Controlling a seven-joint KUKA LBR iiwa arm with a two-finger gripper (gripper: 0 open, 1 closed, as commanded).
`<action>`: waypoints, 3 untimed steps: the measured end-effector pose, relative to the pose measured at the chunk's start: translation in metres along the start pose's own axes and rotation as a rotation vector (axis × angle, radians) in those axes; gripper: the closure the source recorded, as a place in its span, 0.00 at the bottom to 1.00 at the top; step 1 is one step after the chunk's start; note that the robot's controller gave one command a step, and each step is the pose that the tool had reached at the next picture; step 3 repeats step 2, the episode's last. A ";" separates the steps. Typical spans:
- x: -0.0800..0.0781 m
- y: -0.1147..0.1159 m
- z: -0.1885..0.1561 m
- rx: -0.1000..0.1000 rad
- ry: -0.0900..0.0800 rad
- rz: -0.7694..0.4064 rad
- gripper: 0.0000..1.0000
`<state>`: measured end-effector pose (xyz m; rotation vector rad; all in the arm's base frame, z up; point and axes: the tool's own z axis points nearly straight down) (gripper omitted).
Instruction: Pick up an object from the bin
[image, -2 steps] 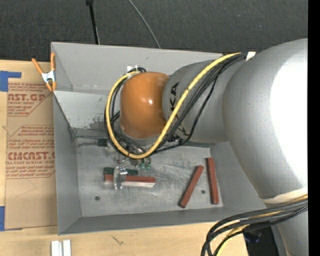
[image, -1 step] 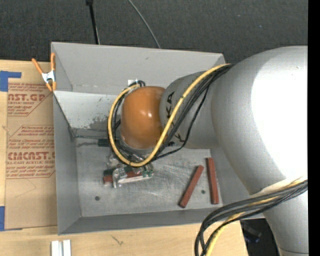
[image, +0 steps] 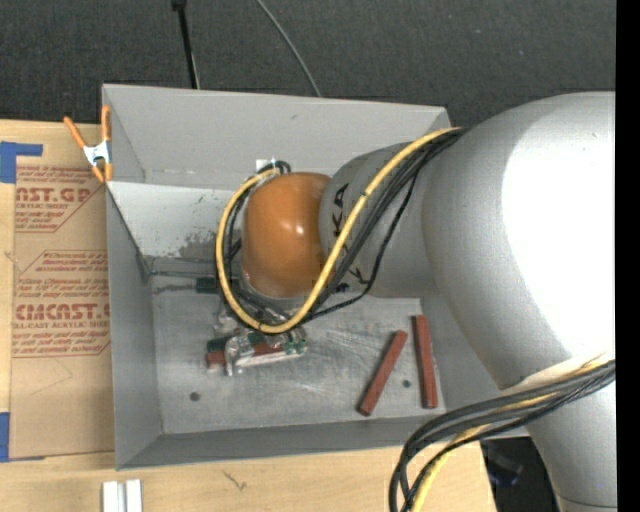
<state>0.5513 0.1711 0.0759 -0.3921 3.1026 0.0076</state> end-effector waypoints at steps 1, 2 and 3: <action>0.023 -0.020 -0.127 0.002 0.013 -0.010 1.00; 0.023 -0.020 -0.127 0.002 0.013 -0.010 1.00; 0.023 -0.020 -0.127 0.002 0.013 -0.010 1.00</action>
Offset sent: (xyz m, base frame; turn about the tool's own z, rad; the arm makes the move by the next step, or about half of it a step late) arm 0.0000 0.0000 0.0000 0.0000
